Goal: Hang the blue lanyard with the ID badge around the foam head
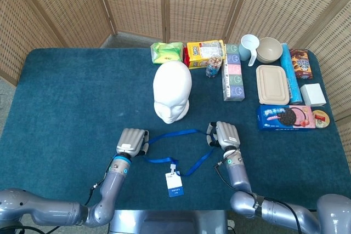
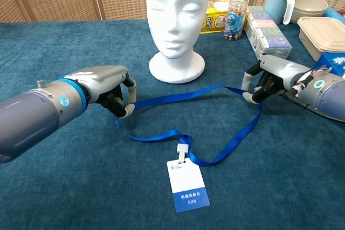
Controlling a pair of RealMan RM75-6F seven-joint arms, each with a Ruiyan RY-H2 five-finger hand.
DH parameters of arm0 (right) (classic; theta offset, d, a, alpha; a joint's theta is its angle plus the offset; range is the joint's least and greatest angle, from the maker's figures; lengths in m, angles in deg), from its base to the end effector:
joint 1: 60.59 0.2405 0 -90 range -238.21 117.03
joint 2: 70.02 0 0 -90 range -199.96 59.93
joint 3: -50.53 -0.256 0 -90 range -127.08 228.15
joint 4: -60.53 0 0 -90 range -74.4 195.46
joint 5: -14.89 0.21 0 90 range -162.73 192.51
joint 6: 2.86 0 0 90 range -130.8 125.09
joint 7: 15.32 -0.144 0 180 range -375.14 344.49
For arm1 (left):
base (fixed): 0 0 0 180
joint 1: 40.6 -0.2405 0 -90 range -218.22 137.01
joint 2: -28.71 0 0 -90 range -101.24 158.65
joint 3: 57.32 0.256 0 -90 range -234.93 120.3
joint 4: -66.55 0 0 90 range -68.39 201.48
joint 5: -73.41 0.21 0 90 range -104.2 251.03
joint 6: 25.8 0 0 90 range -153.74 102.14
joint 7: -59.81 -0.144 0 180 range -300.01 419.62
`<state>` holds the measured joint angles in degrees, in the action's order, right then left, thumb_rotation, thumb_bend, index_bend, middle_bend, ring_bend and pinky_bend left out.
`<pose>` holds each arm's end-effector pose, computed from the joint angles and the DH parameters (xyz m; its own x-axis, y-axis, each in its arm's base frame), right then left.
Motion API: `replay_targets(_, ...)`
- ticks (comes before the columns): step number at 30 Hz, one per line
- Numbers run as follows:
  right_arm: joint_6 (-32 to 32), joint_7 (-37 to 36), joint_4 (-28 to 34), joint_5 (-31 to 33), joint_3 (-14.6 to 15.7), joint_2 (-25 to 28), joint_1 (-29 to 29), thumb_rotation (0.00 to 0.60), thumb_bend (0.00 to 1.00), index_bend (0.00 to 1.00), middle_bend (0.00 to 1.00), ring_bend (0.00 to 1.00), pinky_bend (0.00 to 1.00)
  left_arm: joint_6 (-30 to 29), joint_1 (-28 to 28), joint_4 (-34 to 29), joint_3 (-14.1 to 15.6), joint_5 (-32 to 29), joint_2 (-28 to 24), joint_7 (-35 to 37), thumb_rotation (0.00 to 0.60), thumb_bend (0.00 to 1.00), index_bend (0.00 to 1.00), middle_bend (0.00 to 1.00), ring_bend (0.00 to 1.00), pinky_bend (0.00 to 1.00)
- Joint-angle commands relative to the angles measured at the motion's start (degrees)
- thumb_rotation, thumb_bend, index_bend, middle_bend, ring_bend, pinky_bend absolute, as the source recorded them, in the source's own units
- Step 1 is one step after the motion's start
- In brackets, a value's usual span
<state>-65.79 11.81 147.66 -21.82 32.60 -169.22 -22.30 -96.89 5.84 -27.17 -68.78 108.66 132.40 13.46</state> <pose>-0.1626 -0.3272 -0.0494 0.0789 -0.3628 0.9285 -0.9860 0.1089 0.1263 -0.1013 0.2942 -0.0780 0.4140 0.3964 0.8194 0.9101 -0.1619 -0.3815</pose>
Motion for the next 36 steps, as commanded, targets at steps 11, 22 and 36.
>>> replay_targets(11, 1.4, -9.4, 12.9, -7.7, -0.7, 8.1, -3.3, 0.600, 0.56, 0.60, 1.00, 1.00, 1.00, -1.1, -3.5, -4.9, -0.9, 7.1, -5.7, 7.9, 0.552, 0.49, 0.62, 0.94, 1.00, 1.00)
replay_targets(22, 3.2, -17.8, 23.6, -15.5, -2.0, 15.9, -5.6, 0.600, 0.56, 0.60, 1.00, 1.00, 1.00, -3.3, -6.0, -11.5, -2.4, 14.6, -11.5, 13.9, 0.557, 0.48, 0.63, 0.95, 1.00, 1.00)
replay_targets(36, 8.0, -40.7, 33.0, -23.3, -9.4, 27.3, -8.7, 0.600, 0.57, 0.61, 1.00, 1.00, 1.00, -4.5, -5.7, -19.7, -7.7, 20.9, -19.0, 16.8, 0.567, 0.47, 0.64, 0.95, 1.00, 1.00)
